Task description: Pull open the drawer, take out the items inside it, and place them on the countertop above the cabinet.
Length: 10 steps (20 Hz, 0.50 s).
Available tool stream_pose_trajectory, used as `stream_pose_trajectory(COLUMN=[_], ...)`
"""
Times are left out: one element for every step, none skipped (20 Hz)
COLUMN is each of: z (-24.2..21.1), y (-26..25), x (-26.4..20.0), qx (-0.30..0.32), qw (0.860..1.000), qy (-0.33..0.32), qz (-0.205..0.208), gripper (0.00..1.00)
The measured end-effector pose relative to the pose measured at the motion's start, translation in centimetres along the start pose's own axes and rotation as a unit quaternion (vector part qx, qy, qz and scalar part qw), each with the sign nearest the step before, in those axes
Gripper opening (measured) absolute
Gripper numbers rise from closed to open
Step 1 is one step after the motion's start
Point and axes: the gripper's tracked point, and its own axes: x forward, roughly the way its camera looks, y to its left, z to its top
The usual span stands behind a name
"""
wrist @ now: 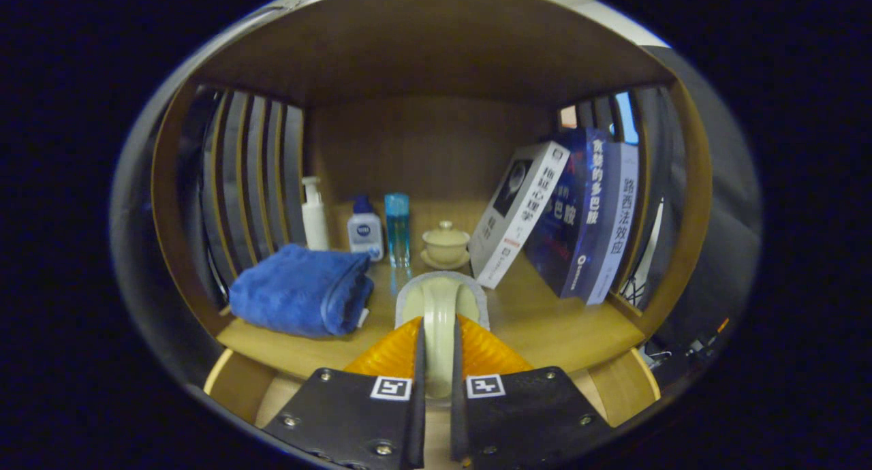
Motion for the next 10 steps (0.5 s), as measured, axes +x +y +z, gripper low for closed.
stream_pose_trajectory(z=[0.5, 0.4, -0.5, -1.2, -1.9, -1.1, -1.6, -1.5, -1.5, -1.6], y=[0.0, 0.2, -0.2, -0.4, -0.5, -0.3, -0.2, -0.2, -0.2, -0.3], x=[0.3, 0.7, 1.1, 1.7, 2.4, 2.6, 3.3, 3.4, 4.0, 4.5], qx=[0.001, 0.002, -0.007, -0.015, -0.02, -0.017, -0.013, 0.0, 0.013, 0.028], qw=[1.0, 1.0, 1.0, 1.0, 0.999, 1.0, 1.0, 1.0, 1.0, 0.999], qy=[-0.007, -0.007, 0.003, 0.012, 0.024, -0.001, 0.007, 0.005, 0.004, 0.009], qz=[-0.002, -0.004, -0.01, -0.011, -0.008, -0.004, 0.002, 0.008, 0.013, 0.019], gripper=[0.15, 0.15, 0.18, 0.18, 0.23, 0.26, 0.28, 0.28, 0.28, 0.29])
